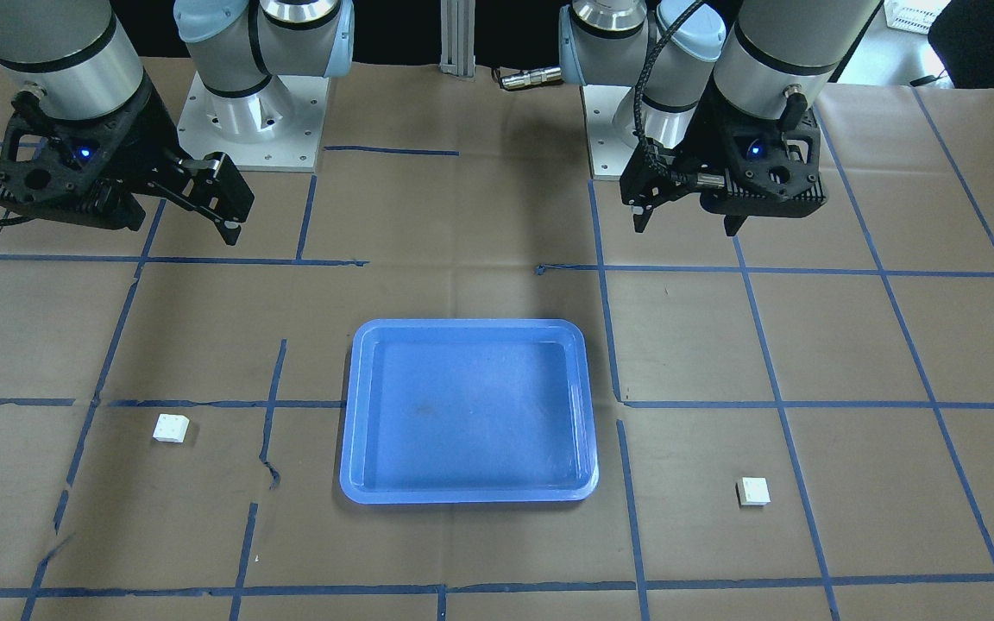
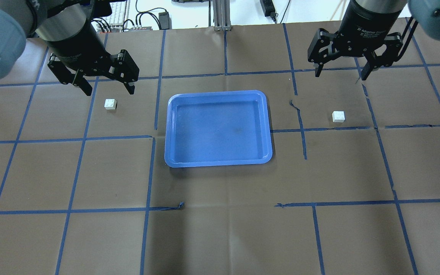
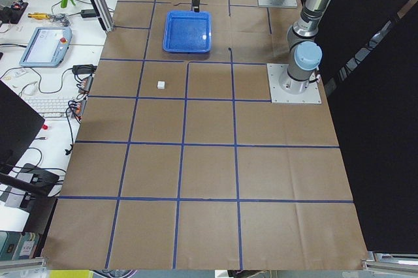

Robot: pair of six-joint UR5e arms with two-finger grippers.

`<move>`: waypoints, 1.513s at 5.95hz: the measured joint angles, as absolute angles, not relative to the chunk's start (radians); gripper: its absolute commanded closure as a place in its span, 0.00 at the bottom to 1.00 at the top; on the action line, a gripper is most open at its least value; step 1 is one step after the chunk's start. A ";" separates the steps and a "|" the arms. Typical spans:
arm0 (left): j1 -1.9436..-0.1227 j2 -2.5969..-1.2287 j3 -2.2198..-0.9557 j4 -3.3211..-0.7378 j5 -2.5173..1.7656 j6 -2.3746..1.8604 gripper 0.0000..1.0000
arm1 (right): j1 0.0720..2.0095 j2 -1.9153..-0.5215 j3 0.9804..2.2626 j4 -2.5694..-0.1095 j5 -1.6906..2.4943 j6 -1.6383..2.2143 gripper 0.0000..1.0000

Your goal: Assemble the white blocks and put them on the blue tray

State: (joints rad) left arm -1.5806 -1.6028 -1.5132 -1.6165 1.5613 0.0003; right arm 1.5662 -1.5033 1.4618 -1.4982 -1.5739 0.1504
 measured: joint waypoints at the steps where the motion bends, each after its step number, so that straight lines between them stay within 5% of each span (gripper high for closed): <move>1: -1.574 -1.605 -1.513 -1.617 1.560 0.002 0.01 | 1.566 -1.503 1.462 -1.498 -1.574 0.150 0.00; 4: -1.473 -1.648 -1.512 -1.602 1.564 0.009 0.01 | 1.566 -1.503 1.462 -1.497 -1.574 0.149 0.00; 9: -1.354 -1.958 -1.537 -1.151 1.563 0.173 0.01 | 1.567 -1.523 1.471 -1.496 -1.573 0.133 0.00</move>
